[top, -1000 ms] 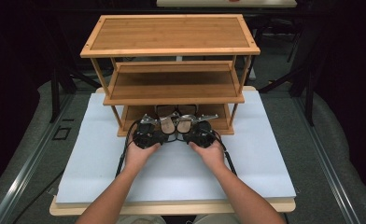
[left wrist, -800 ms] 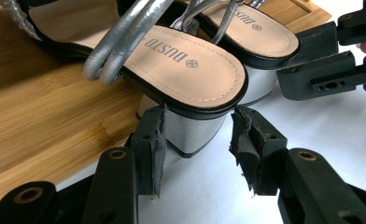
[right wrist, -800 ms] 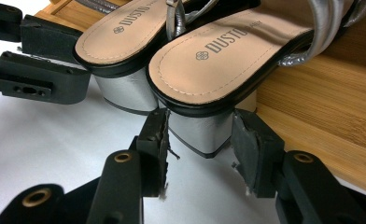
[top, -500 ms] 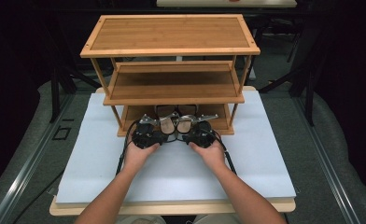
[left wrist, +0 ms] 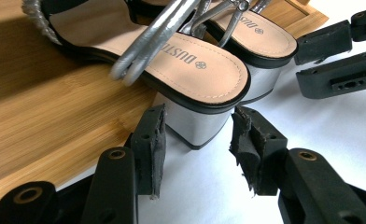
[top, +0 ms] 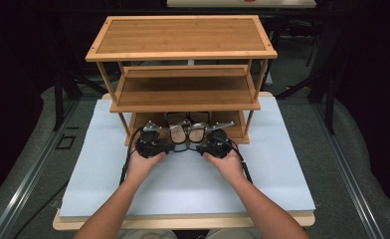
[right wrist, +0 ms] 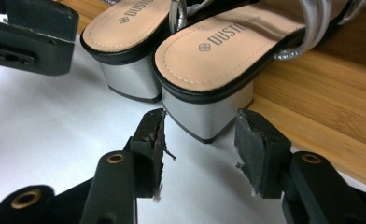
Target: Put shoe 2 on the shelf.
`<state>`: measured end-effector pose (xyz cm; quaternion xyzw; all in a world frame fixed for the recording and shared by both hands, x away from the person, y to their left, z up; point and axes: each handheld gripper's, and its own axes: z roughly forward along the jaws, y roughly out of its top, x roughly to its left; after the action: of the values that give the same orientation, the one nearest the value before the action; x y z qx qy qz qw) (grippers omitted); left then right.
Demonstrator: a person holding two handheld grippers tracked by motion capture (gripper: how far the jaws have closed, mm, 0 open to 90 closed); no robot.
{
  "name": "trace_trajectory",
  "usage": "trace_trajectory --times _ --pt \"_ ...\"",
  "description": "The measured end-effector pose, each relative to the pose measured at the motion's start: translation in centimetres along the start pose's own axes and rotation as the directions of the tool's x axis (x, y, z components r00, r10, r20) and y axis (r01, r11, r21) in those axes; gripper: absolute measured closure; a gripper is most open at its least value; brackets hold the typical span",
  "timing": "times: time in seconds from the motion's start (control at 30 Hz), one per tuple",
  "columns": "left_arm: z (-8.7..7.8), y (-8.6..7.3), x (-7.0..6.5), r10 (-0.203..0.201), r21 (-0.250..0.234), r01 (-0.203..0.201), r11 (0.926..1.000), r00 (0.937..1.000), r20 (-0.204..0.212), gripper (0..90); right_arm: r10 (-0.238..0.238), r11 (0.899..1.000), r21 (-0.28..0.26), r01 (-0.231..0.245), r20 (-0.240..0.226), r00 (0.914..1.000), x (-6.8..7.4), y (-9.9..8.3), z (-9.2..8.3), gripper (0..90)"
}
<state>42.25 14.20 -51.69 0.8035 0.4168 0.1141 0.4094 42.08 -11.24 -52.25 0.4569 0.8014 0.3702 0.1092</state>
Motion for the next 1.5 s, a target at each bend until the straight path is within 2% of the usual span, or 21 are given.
trace_trajectory --times 0.17,0.23,0.4,0.47,0.53,0.57,0.63,0.67,0.7,0.8,0.97,1.0,1.07,1.1,1.13,1.4,1.5 --pt "-0.8 0.0 0.4 -0.012 -0.011 0.012 0.9999 0.9999 -0.001 55.0 -0.007 1.000 0.012 0.007 -0.003 1.0000 -0.2 -0.1 -0.4 52.0" --pt "-1.0 -0.1 0.5 -0.013 -0.004 0.013 0.9999 0.9999 0.001 55.0 -0.005 1.000 0.015 0.005 0.008 1.0000 -0.2 -0.1 -0.6 51.9" --pt "-1.9 -0.1 0.7 -0.017 0.003 0.017 0.9999 0.9999 0.000 54.9 -0.004 1.000 0.015 0.004 -0.005 1.0000 -0.4 -0.2 -1.1 51.3" --pt "-2.3 -0.2 0.9 -0.019 0.001 0.019 0.9998 0.9998 0.001 54.7 -0.008 1.000 0.019 0.008 0.002 1.0000 -0.4 -0.2 -1.5 51.0" --pt "-2.8 -0.2 0.9 -0.018 0.006 0.018 0.9998 0.9998 -0.001 54.5 -0.012 1.000 0.028 0.012 0.019 0.9997 -0.5 -0.2 -1.9 50.4" --pt "-3.0 -0.3 1.0 -0.016 0.005 0.016 0.9999 0.9999 -0.003 54.5 -0.019 1.000 0.025 0.019 0.002 0.9998 -0.7 -0.3 -2.1 50.4" --pt "-3.5 -0.4 1.0 -0.012 0.007 0.012 0.9999 0.9999 -0.006 54.2 -0.019 0.999 0.027 0.019 0.017 0.9997 -0.9 -0.4 -2.7 50.1" --pt "-3.7 -0.5 1.0 -0.012 0.003 0.012 0.9999 0.9999 -0.007 54.1 -0.018 0.999 0.030 0.018 0.005 0.9998 -1.0 -0.4 -2.9 50.1" --pt "-4.0 -0.6 1.1 -0.007 0.006 0.007 1.0000 0.9999 -0.009 53.9 -0.017 1.000 0.025 0.017 0.020 0.9996 -1.0 -0.4 -3.2 49.9" --pt "-4.8 -0.7 1.3 0.010 0.011 -0.009 0.9999 0.9999 -0.013 53.5 -0.022 1.000 0.022 0.021 0.003 0.9998 -1.3 -0.6 -4.1 49.4" --pt "-6.0 -0.9 1.3 0.008 0.001 -0.008 1.0000 0.9999 -0.013 52.7 -0.026 1.000 0.017 0.025 0.009 0.9996 -1.5 -0.9 -5.5 48.8" --pt "-6.3 -1.0 1.3 0.015 -0.001 -0.015 0.9999 0.9998 -0.012 52.6 -0.030 0.999 0.013 0.030 -0.011 0.9995 -1.6 -0.9 -5.7 48.6" --pt "-6.8 -1.1 1.4 0.015 0.002 -0.015 0.9999 0.9998 -0.013 51.5 -0.039 0.999 0.011 0.039 0.013 0.9992 -1.6 -1.2 -6.2 48.0" --pt "-7.0 -1.3 1.4 0.008 0.002 -0.008 1.0000 0.9999 -0.011 50.7 -0.047 0.999 0.017 0.046 0.011 0.9989 -1.7 -1.3 -6.5 47.7" --pt "-7.2 -1.4 1.4 0.010 0.001 -0.009 1.0000 0.9998 -0.015 50.1 -0.057 0.998 0.019 0.057 0.033 0.9978 -1.8 -1.5 -6.8 47.7" --pt "-9.3 -3.0 1.8 -0.006 -0.012 0.006 0.9999 0.9999 -0.015 49.0 -0.075 0.997 0.013 0.075 0.045 0.9961 -2.3 -3.1 -8.5 47.3" --pt "-10.1 -4.0 2.0 -0.018 -0.010 0.018 0.9998 0.9997 -0.014 48.6 -0.087 0.996 0.021 0.086 0.068 0.9939 -2.3 -4.0 -9.3 47.1"
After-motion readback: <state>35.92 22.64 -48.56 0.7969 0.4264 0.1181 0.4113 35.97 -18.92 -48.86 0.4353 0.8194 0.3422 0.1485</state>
